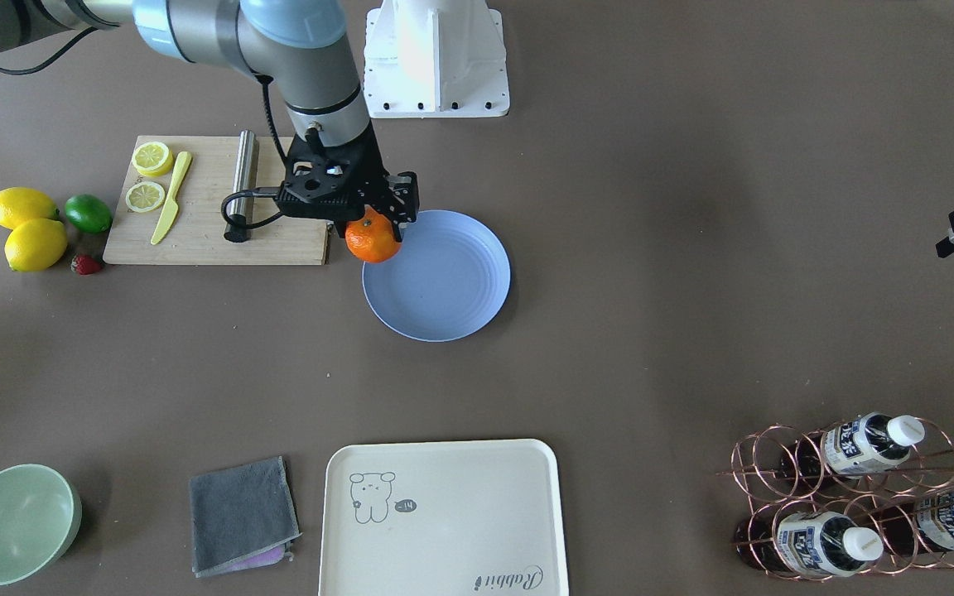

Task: Pick orange to plate
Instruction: 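Carry the orange with the right gripper and lower it onto the blue plate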

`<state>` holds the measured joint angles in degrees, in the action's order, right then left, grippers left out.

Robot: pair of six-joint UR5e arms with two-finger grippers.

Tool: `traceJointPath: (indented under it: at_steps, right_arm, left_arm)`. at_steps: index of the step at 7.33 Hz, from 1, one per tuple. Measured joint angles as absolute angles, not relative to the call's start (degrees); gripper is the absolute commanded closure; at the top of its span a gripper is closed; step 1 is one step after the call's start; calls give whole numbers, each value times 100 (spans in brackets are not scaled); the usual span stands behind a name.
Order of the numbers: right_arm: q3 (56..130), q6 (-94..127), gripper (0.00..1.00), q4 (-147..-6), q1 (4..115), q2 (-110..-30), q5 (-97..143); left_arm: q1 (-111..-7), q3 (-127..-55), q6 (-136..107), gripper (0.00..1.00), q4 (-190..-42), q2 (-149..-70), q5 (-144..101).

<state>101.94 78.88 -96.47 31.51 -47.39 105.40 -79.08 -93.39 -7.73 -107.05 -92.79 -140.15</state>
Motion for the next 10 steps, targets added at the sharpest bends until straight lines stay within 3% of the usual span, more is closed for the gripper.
traceJointPath:
  at_steps: [5,10]
  right_arm:
    - [8749,8118,100,-8925,2684,-4068,9851]
    - [8296,8128,100,-8666,2651,-4104,9860]
  left_arm:
    - [-7913,-9379,-804,2,-10740,-9186,-14049]
    - [-7914,-9397,-800,2,-10752,-9124,-14054]
